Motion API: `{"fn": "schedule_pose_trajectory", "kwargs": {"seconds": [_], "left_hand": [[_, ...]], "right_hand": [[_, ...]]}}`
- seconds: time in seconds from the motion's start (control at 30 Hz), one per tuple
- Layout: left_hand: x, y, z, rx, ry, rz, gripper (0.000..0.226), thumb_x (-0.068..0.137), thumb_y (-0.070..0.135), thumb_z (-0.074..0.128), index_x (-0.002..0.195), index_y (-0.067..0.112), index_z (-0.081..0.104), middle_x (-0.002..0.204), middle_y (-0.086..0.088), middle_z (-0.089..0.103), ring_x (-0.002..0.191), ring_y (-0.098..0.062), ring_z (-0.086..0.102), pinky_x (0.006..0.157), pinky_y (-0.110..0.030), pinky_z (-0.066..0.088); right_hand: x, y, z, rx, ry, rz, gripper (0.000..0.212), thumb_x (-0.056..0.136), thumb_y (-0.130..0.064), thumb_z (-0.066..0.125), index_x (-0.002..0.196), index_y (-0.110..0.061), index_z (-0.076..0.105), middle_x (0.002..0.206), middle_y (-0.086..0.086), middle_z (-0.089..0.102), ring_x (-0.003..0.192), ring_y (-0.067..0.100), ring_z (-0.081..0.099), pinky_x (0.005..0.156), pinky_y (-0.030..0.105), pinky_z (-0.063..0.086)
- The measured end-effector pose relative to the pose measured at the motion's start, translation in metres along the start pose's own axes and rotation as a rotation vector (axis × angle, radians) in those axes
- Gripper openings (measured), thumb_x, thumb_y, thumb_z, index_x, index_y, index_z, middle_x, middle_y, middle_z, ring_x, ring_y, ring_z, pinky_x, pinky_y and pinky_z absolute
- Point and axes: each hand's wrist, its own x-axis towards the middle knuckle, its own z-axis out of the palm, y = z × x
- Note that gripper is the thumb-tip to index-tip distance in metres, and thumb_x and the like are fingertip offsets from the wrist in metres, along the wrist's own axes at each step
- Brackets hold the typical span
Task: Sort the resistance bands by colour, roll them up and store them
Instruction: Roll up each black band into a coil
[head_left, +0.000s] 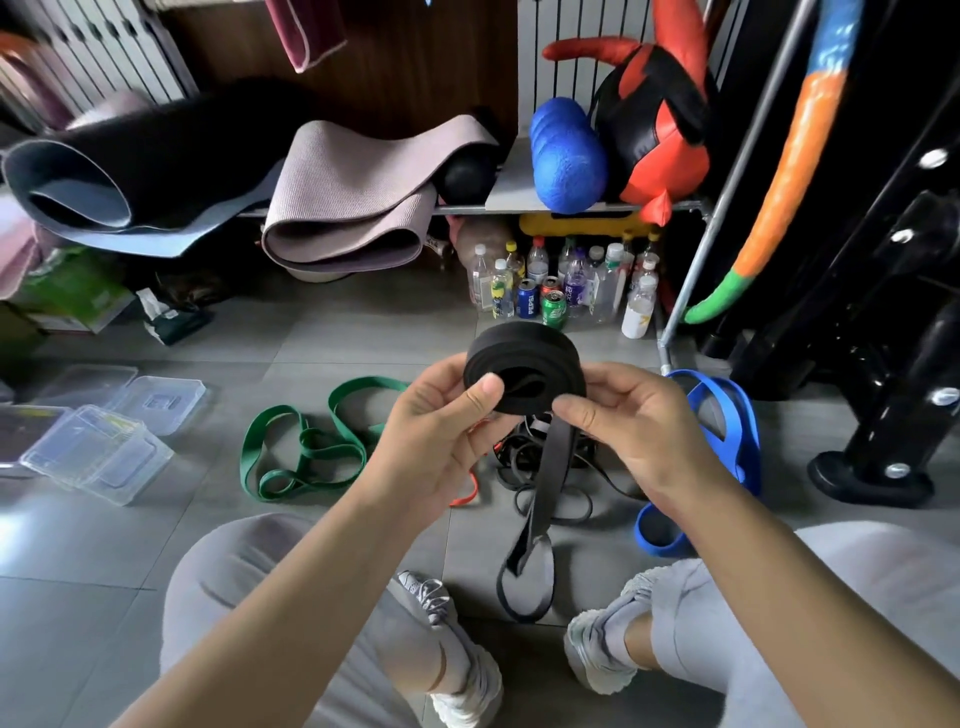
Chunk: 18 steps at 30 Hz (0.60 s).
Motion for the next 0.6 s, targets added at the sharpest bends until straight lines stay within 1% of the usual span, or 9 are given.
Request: {"fn": "schedule_pose_trajectory", "kwargs": {"seconds": [0.07, 0.13, 0.2, 0.27, 0.3, 0.4, 0.43, 0.5, 0.6], "left_hand": [[0.006, 0.001, 0.000, 0.019, 0.002, -0.042, 0.033, 0.075, 0.009, 0.058, 0.106, -0.001, 0.059, 0.096, -0.013, 0.070, 0.084, -0.019, 0.069, 0.073, -0.025, 0.058], [0.013, 0.006, -0.002, 0.128, 0.007, -0.089, 0.038, 0.077, 0.010, 0.059, 0.112, -0.003, 0.055, 0.102, -0.015, 0.068, 0.091, -0.022, 0.067, 0.081, -0.030, 0.057], [0.024, 0.016, -0.006, 0.514, 0.008, -0.016, 0.038, 0.080, 0.008, 0.065, 0.116, 0.004, 0.055, 0.109, -0.005, 0.066, 0.099, -0.016, 0.064, 0.086, -0.030, 0.055], [0.037, 0.030, -0.007, 1.020, -0.001, 0.157, 0.046, 0.079, 0.015, 0.072, 0.119, 0.022, 0.053, 0.111, 0.016, 0.060, 0.102, 0.004, 0.056, 0.081, -0.019, 0.051], [0.043, 0.037, -0.005, 1.192, -0.034, 0.228, 0.051, 0.077, 0.019, 0.074, 0.122, 0.027, 0.052, 0.111, 0.020, 0.058, 0.100, 0.007, 0.054, 0.076, -0.016, 0.047], [0.064, 0.047, 0.001, 1.514, -0.169, 0.267, 0.037, 0.077, 0.025, 0.073, 0.112, 0.022, 0.063, 0.101, 0.009, 0.065, 0.091, -0.008, 0.058, 0.070, -0.020, 0.042], [0.071, 0.048, 0.002, 1.578, -0.168, 0.257, 0.031, 0.077, 0.026, 0.073, 0.106, 0.019, 0.065, 0.095, 0.006, 0.065, 0.087, -0.013, 0.059, 0.069, -0.022, 0.042], [0.082, 0.044, 0.000, 1.564, -0.117, 0.249, 0.023, 0.076, 0.026, 0.073, 0.097, 0.018, 0.067, 0.088, 0.004, 0.067, 0.083, -0.015, 0.060, 0.072, -0.026, 0.045], [0.090, 0.027, -0.013, 1.242, -0.025, 0.173, 0.020, 0.072, 0.016, 0.078, 0.085, 0.028, 0.068, 0.085, 0.003, 0.070, 0.083, -0.016, 0.066, 0.075, -0.029, 0.053]], "right_hand": [[0.007, 0.001, -0.004, -0.038, 0.022, -0.001, 0.023, 0.068, -0.003, 0.071, 0.086, -0.016, 0.068, 0.079, -0.007, 0.074, 0.077, 0.006, 0.069, 0.071, 0.016, 0.052], [0.015, -0.001, -0.009, -0.129, 0.001, 0.000, 0.025, 0.071, 0.003, 0.071, 0.084, -0.018, 0.068, 0.075, -0.009, 0.073, 0.073, 0.005, 0.068, 0.071, 0.016, 0.052], [0.028, -0.004, -0.014, -0.222, -0.033, 0.001, 0.027, 0.072, 0.004, 0.072, 0.084, -0.020, 0.067, 0.074, -0.012, 0.073, 0.072, 0.003, 0.068, 0.072, 0.015, 0.052], [0.041, -0.008, -0.019, -0.344, -0.093, 0.003, 0.027, 0.071, -0.001, 0.074, 0.090, -0.019, 0.068, 0.076, -0.012, 0.073, 0.074, 0.003, 0.068, 0.074, 0.015, 0.052], [0.049, -0.010, -0.021, -0.423, -0.139, -0.002, 0.028, 0.071, -0.003, 0.076, 0.093, -0.019, 0.068, 0.080, -0.012, 0.072, 0.075, 0.003, 0.068, 0.075, 0.016, 0.053], [0.071, -0.014, -0.022, -0.638, -0.231, -0.059, 0.027, 0.073, -0.009, 0.078, 0.096, -0.020, 0.069, 0.084, -0.008, 0.072, 0.076, 0.004, 0.068, 0.076, 0.022, 0.055], [0.077, -0.014, -0.022, -0.679, -0.229, -0.083, 0.027, 0.073, -0.011, 0.078, 0.098, -0.019, 0.071, 0.085, -0.007, 0.072, 0.077, 0.005, 0.069, 0.076, 0.023, 0.055], [0.086, -0.012, -0.025, -0.674, -0.204, -0.104, 0.029, 0.071, -0.010, 0.079, 0.096, -0.024, 0.071, 0.084, -0.010, 0.073, 0.078, 0.005, 0.069, 0.077, 0.021, 0.055], [0.088, -0.005, -0.030, -0.510, -0.162, -0.058, 0.038, 0.067, -0.008, 0.080, 0.085, -0.039, 0.067, 0.078, -0.021, 0.071, 0.078, -0.001, 0.068, 0.077, 0.013, 0.051]]}}
